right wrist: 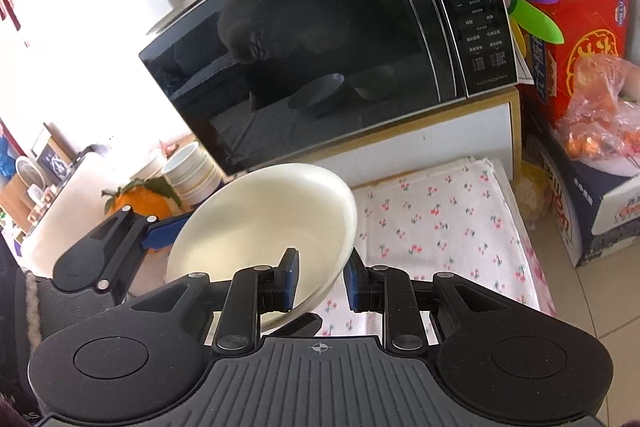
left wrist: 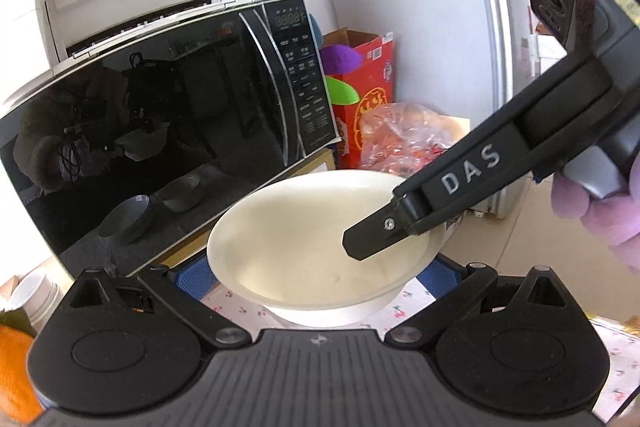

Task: Organize plates and bowls
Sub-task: 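Lift the small cream bowl and carry it over the nested bowls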

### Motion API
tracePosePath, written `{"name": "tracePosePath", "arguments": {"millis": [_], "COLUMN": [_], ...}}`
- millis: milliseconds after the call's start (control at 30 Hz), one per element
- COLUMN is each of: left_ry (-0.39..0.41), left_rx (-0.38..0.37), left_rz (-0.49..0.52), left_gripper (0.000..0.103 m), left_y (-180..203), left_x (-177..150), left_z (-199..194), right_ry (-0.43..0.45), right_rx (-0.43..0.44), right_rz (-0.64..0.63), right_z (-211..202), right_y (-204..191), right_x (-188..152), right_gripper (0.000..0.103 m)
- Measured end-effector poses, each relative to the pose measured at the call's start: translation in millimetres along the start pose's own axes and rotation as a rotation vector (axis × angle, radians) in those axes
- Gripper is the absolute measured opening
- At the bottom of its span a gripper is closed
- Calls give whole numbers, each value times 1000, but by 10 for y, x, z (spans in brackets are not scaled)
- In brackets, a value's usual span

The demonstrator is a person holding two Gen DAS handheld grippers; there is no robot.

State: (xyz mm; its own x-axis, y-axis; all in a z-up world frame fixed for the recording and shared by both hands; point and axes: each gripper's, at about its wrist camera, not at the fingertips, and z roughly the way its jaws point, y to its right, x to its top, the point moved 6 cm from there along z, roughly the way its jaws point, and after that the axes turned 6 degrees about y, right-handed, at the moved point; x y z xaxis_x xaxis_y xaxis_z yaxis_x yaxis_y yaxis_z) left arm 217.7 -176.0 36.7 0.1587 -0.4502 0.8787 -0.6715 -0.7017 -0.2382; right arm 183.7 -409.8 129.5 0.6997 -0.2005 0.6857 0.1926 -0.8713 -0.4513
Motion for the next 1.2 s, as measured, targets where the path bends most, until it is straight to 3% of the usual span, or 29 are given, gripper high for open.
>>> {"name": "tracePosePath", "arguments": {"millis": [567,1200], "left_ry": [18,-6], "left_rx": [-28,-16], "left_rz": [-21,-65], "left_gripper": [102,100], "left_y": [423,684], "left_x": [-176,-511], "left_z": [-480,-635], "right_ry": [-27,-76], "right_rx": [-38,-41], "right_rz": [-38,-46], "right_z": [-539,-613], "right_y": [-121,-59], "right_x": [-480,-978], "right_gripper": [23,23]}}
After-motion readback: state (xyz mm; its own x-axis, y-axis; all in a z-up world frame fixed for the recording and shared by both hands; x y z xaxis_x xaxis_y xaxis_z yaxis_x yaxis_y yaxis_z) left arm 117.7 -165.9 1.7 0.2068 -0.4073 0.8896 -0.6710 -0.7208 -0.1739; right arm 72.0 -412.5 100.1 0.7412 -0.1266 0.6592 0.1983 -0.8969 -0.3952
